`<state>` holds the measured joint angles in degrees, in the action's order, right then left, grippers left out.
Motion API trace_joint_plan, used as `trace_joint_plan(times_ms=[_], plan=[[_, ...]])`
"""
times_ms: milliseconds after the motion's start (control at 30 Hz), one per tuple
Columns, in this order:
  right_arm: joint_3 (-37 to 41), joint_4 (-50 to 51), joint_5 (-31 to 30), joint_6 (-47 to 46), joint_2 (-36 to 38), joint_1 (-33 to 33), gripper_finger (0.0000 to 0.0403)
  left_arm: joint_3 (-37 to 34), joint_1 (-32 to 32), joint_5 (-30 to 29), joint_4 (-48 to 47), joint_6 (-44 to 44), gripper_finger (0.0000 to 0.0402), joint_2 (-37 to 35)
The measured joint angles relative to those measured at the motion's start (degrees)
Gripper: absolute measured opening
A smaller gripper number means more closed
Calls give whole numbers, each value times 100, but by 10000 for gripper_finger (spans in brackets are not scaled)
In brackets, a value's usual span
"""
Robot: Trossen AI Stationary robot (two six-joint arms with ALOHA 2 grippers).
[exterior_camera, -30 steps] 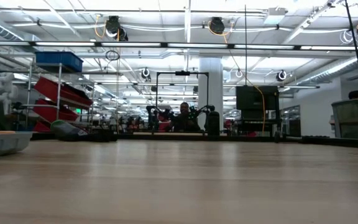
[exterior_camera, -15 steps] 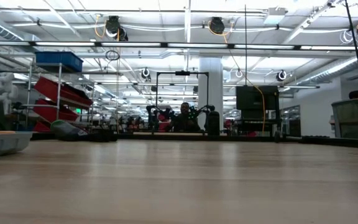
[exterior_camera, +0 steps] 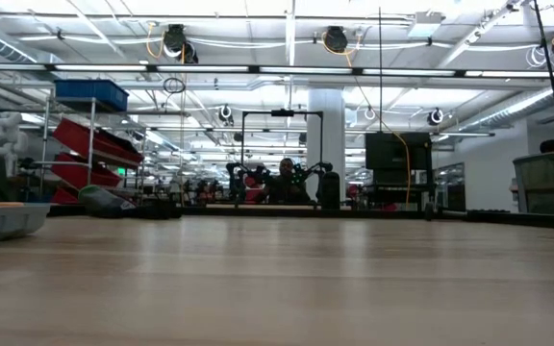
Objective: Coil cords
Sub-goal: Coil the white cable wire into the spool
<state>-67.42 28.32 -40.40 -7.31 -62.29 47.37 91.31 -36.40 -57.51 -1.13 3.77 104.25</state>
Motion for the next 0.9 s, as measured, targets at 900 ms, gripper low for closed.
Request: trace_joint_plan(times_ms=[900], plan=[[0, -36, 0, 26, -8, 0, 0, 4, 710, 1363, 1211, 274, 107, -152]])
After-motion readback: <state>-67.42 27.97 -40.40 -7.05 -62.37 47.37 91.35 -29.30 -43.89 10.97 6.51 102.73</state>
